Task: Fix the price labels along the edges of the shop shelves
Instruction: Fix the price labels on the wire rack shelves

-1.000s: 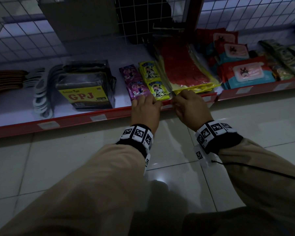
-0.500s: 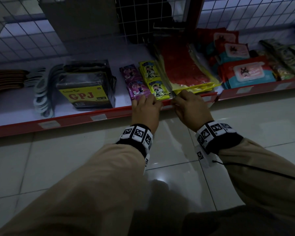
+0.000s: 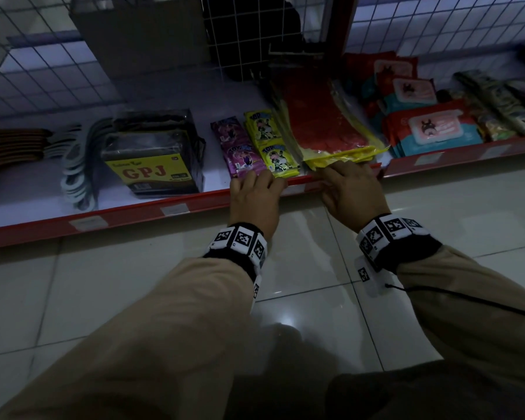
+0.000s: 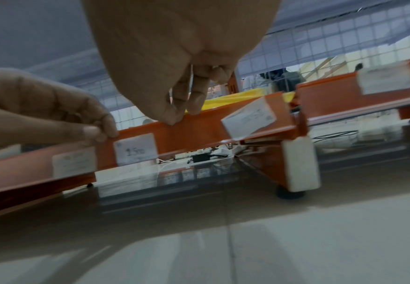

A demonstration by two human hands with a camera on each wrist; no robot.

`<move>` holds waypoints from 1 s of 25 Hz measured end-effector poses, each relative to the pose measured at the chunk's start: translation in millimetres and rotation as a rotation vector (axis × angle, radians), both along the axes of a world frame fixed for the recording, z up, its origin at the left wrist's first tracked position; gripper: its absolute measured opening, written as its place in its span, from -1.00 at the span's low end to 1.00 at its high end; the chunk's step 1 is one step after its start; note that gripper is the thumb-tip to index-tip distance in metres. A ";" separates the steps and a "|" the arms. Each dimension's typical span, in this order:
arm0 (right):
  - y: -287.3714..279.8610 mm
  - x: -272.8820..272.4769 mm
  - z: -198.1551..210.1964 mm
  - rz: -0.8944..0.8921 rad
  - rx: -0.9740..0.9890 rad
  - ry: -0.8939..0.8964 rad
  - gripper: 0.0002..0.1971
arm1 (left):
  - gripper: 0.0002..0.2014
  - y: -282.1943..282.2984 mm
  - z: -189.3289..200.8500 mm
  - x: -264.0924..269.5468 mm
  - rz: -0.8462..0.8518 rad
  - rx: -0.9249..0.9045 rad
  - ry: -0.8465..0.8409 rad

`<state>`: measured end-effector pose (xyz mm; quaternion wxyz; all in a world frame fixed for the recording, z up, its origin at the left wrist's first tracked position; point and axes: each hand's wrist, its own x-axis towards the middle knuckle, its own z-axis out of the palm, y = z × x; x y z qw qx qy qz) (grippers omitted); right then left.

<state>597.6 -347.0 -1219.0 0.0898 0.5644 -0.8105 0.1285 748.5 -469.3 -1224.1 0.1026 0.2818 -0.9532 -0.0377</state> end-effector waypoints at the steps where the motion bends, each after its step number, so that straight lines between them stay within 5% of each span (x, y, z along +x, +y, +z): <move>1: 4.5 -2.9 1.1 -0.022 0.008 0.023 -0.66 | -0.65 1.2 0.8 0.4 -0.003 -0.008 -0.004; 8: 30.7 -22.4 1.6 -0.183 0.039 0.063 -0.68 | -0.66 18.3 11.7 -7.6 -0.025 -0.079 0.014; 16: 39.7 -41.4 0.2 -0.127 -0.044 -0.123 -0.62 | -0.42 55.6 -5.6 -48.8 -0.197 -0.011 -0.109; 25: 40.5 -47.9 -9.9 -0.050 -0.026 -0.035 -0.72 | -0.47 59.6 -7.0 -59.9 -0.164 -0.052 -0.055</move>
